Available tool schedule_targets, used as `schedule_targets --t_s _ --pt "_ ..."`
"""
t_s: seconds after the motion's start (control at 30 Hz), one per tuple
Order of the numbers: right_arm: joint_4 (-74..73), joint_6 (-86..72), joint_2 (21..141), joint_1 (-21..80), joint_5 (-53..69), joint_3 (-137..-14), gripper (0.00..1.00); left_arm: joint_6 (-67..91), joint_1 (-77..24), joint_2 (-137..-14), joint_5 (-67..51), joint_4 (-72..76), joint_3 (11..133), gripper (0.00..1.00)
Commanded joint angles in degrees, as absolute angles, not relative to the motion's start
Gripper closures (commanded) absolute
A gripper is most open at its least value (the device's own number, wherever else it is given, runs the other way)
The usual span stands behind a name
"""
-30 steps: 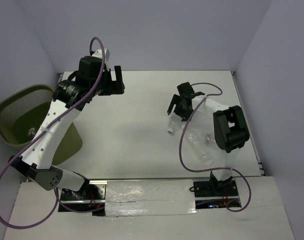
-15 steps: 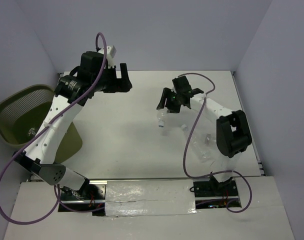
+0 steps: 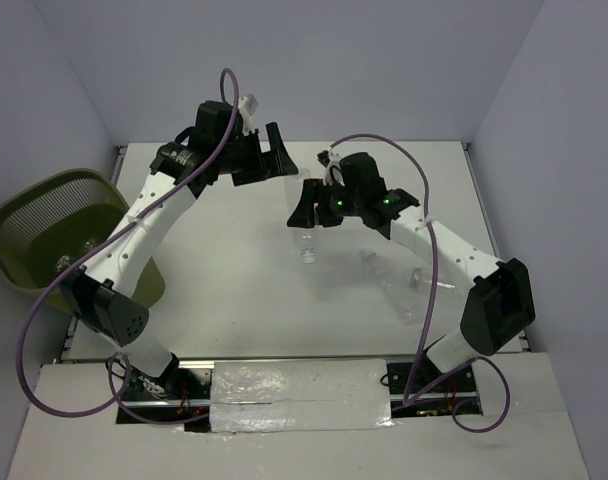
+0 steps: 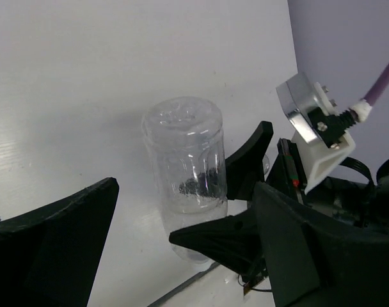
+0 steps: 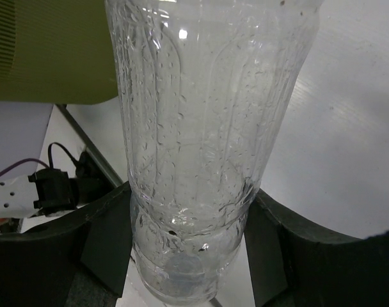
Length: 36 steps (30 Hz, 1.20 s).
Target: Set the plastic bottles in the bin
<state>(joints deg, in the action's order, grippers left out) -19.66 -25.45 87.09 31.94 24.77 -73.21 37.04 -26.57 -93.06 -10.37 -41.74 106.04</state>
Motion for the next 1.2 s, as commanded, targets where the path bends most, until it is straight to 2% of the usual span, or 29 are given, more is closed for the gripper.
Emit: schedule_targets --t_s 0.0,0.5,0.7,0.77,0.8,0.83,0.9,0.93,1.03,1.17 --pt "-16.7 -24.5 84.0 32.8 27.2 -72.0 0.39 42.9 -26.8 -91.8 -14.3 -35.5 102.9 0.01" --pt "-16.5 -24.5 83.3 33.6 28.2 -71.0 0.38 46.4 -28.0 -95.2 -18.2 -29.1 94.7 0.01" --pt "-16.2 -25.2 83.6 33.8 27.6 -71.4 0.37 45.4 -28.8 -95.8 -18.7 -28.7 93.7 0.19" --pt "-16.0 -25.6 83.7 33.7 27.6 -71.7 0.36 45.0 -28.8 -95.6 -18.5 -28.6 93.3 0.29" --pt "-16.0 -25.7 83.7 33.7 27.6 -71.9 0.35 44.7 -28.8 -95.5 -18.5 -28.6 93.3 0.33" --pt "-16.2 -25.8 83.8 33.8 27.5 -72.1 0.31 44.6 -28.9 -95.4 -18.3 -28.4 93.3 0.40" --pt "-17.7 -25.5 84.0 33.8 27.5 -73.3 0.23 43.1 -28.9 -95.2 -17.8 -29.5 94.2 0.41" --pt "-18.6 -24.9 84.1 33.7 26.9 -74.0 0.13 42.5 -28.9 -95.1 -16.1 -30.3 94.8 0.41" --pt "-25.5 -21.8 84.7 33.7 26.0 -79.5 0.00 37.2 -28.9 -94.8 -10.8 -35.1 98.8 0.41" --pt "-37.6 -16.1 84.0 33.7 25.0 -92.1 0.00 29.7 -28.9 -96.2 -0.3 -45.2 111.6 0.40"
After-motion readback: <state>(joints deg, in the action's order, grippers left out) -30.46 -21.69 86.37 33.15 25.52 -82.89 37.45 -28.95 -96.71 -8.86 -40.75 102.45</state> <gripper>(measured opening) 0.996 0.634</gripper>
